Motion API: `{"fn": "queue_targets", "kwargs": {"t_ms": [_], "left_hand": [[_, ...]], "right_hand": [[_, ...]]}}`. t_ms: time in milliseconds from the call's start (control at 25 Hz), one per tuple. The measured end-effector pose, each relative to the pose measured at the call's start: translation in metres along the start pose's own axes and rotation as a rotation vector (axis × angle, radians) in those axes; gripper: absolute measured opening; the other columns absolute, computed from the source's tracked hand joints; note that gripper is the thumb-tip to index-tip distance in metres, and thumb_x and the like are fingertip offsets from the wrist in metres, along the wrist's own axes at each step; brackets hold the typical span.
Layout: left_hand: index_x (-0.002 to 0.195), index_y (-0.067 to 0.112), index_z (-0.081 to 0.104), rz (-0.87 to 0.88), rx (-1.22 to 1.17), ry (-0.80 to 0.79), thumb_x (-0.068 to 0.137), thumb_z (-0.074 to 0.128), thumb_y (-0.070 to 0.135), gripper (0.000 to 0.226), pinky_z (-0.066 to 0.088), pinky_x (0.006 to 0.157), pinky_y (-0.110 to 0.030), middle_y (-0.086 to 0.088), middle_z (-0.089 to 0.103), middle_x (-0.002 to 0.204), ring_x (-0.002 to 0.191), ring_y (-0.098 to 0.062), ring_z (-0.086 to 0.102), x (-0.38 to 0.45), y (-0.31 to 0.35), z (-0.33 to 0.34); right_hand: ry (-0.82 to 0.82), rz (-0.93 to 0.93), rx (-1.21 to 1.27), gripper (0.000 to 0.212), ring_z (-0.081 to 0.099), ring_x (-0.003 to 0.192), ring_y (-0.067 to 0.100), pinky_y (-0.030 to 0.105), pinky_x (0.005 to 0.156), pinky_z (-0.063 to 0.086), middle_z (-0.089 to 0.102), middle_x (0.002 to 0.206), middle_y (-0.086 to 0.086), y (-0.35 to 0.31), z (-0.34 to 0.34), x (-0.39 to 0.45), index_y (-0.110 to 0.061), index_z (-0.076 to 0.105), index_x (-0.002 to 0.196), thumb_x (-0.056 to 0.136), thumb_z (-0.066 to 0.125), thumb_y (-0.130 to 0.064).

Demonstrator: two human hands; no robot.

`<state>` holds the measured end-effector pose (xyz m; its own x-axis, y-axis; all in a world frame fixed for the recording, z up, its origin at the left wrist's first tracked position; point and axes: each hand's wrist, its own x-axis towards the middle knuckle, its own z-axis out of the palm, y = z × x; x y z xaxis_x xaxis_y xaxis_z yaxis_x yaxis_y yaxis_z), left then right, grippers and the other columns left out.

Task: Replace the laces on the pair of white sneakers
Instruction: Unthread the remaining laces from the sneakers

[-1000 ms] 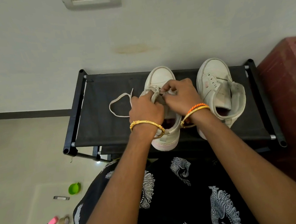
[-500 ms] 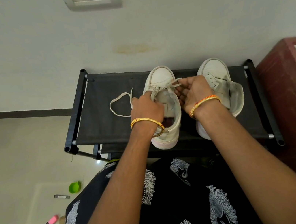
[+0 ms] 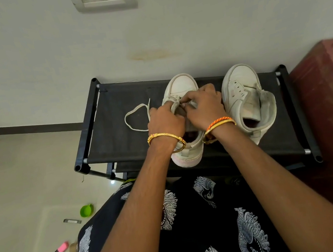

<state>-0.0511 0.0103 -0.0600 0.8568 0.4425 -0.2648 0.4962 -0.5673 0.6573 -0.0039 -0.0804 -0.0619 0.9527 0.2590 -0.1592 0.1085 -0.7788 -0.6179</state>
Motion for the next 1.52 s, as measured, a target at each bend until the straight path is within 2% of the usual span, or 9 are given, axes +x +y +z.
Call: {"fn": "queue_targets", "kwargs": {"t_ms": [160,520,720,840,920,1200,1320,1400,1520], "left_hand": [[0.118,0.019,0.060,-0.028,0.022,0.013,0.088,0.046,0.010,0.034,0.040,0.070,-0.031,-0.015,0.052,0.117,0.085,-0.028,0.054,-0.001,0.004,0.000],[0.126,0.016,0.055,-0.080,0.109,0.007,0.091,0.047,0.015,0.035,0.044,0.085,-0.037,-0.016,0.042,0.128,0.100,-0.037,0.056,-0.005,0.011,-0.001],[0.122,0.011,0.057,-0.086,0.145,0.033,0.091,0.050,0.016,0.032,0.046,0.083,-0.038,-0.016,0.040,0.128,0.099,-0.037,0.057,-0.008,0.013,0.000],[0.119,0.010,0.058,-0.076,0.144,0.044,0.093,0.046,0.016,0.029,0.041,0.077,-0.035,-0.017,0.040,0.127,0.098,-0.037,0.056,-0.008,0.011,0.000],[0.119,0.009,0.058,-0.079,0.140,0.048,0.094,0.045,0.017,0.029,0.040,0.076,-0.034,-0.017,0.040,0.127,0.099,-0.037,0.056,-0.008,0.011,-0.001],[0.117,0.009,0.059,-0.082,0.149,0.048,0.092,0.046,0.017,0.029,0.035,0.074,-0.032,-0.016,0.042,0.127,0.101,-0.036,0.055,-0.005,0.011,0.000],[0.117,0.010,0.058,-0.085,0.137,0.039,0.091,0.048,0.017,0.029,0.036,0.074,-0.032,-0.016,0.045,0.124,0.101,-0.036,0.055,-0.003,0.009,0.000],[0.118,0.010,0.058,-0.095,0.131,0.030,0.091,0.049,0.017,0.029,0.040,0.078,-0.034,-0.016,0.045,0.125,0.102,-0.037,0.055,-0.002,0.008,0.000],[0.116,0.009,0.058,-0.096,0.133,0.028,0.091,0.050,0.019,0.028,0.039,0.076,-0.034,-0.016,0.044,0.127,0.102,-0.035,0.055,-0.003,0.009,-0.001]], "right_hand": [[0.004,0.052,0.352,0.017,0.054,0.110,0.025,0.036,0.093,0.046,0.060,0.114,0.007,0.005,0.005,0.008,-0.030,0.068,0.078,0.085,0.064,-0.015],[0.079,0.049,1.328,0.023,0.067,0.075,0.015,0.033,0.080,0.051,0.065,0.071,0.001,-0.007,-0.034,0.006,-0.012,0.056,0.076,0.092,0.048,0.002],[0.321,-0.096,0.634,0.020,0.053,0.066,0.011,0.022,0.065,0.044,0.061,0.071,-0.001,-0.007,-0.025,0.001,-0.017,0.063,0.073,0.086,0.052,-0.005],[0.115,-0.167,-0.089,0.020,0.052,0.098,0.024,0.036,0.085,0.045,0.056,0.101,0.011,-0.006,-0.011,-0.006,-0.012,0.070,0.099,0.089,0.054,-0.022],[0.014,-0.128,-0.269,0.028,0.046,0.114,0.029,0.045,0.096,0.042,0.050,0.119,0.014,-0.008,-0.007,-0.007,-0.015,0.066,0.115,0.093,0.052,-0.024],[0.021,-0.120,0.033,0.017,0.046,0.112,0.026,0.046,0.097,0.041,0.044,0.111,0.010,-0.001,-0.001,0.000,-0.014,0.070,0.102,0.087,0.063,-0.015],[0.032,-0.129,0.264,0.008,0.048,0.103,0.017,0.022,0.089,0.040,0.044,0.104,0.002,0.001,-0.005,0.003,-0.016,0.070,0.090,0.085,0.065,-0.012],[0.032,-0.161,0.512,0.007,0.052,0.092,0.009,0.012,0.076,0.038,0.060,0.099,0.001,-0.002,-0.012,0.003,-0.019,0.065,0.081,0.084,0.063,-0.014],[0.040,-0.210,1.072,0.004,0.064,0.083,0.005,0.021,0.081,0.047,0.070,0.078,-0.008,-0.005,-0.024,0.004,-0.016,0.059,0.080,0.081,0.058,-0.012]]}}
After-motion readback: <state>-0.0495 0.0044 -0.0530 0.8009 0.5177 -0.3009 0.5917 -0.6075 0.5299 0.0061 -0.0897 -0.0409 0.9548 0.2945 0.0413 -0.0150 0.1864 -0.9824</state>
